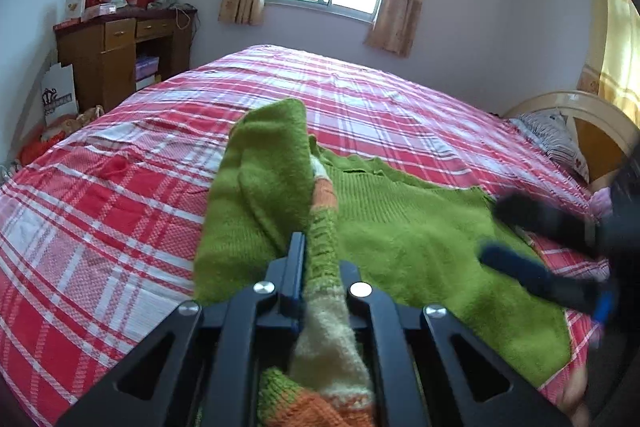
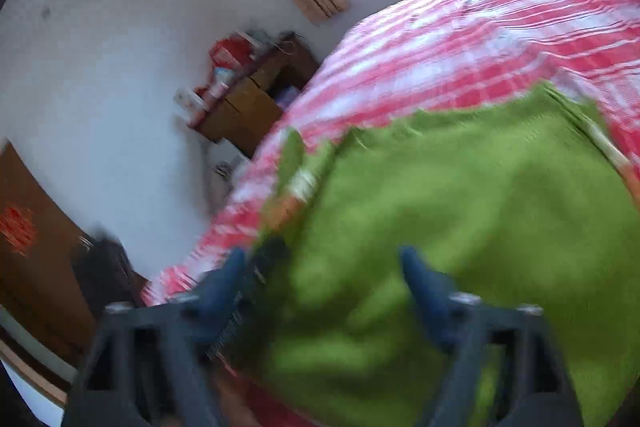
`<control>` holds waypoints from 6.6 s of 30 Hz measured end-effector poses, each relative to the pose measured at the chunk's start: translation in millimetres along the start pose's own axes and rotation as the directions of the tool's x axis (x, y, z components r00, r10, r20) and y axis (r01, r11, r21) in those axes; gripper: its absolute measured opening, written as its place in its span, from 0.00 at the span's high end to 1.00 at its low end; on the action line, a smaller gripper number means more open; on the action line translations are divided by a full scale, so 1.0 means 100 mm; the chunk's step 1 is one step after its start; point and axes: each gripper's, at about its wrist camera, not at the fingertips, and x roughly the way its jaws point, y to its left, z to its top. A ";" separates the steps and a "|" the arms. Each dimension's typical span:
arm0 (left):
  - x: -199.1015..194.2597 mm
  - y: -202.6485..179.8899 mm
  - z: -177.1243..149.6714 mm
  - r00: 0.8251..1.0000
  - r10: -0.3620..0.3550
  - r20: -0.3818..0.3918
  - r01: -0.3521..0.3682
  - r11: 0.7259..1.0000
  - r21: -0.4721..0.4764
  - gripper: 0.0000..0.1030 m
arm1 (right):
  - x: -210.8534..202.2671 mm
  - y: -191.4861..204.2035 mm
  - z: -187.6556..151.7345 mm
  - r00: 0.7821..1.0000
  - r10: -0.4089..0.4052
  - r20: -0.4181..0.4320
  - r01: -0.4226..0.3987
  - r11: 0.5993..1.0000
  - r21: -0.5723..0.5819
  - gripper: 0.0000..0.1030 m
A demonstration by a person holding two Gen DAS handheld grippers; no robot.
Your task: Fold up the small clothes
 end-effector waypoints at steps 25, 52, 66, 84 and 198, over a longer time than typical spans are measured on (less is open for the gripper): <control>0.07 -0.13 0.00 0.998 -0.004 -0.063 0.005 1.000 0.005 0.93 | 1.50 0.26 0.52 0.975 -0.030 -0.219 0.003 0.992 -0.123 0.88; 0.15 -1.37 0.03 0.981 -0.140 -0.133 0.158 0.978 0.134 0.93 | 0.15 -0.44 0.89 0.989 -0.123 -0.088 0.108 0.982 -0.155 0.88; 0.48 -2.02 -0.12 0.958 -0.182 -0.221 0.222 0.959 0.173 0.94 | -0.31 -1.26 0.97 0.978 -0.178 -0.111 0.168 0.982 -0.089 0.88; 0.01 -1.69 -0.11 0.927 -0.278 -0.252 0.334 0.917 0.217 0.87 | -0.38 -1.68 0.83 0.975 -0.198 -0.104 0.198 0.980 -0.013 0.88; -0.31 -0.27 0.20 0.982 -0.105 -0.159 0.124 0.985 0.119 0.05 | -1.96 -0.58 -0.37 0.909 -0.376 0.182 0.385 0.923 -0.018 0.30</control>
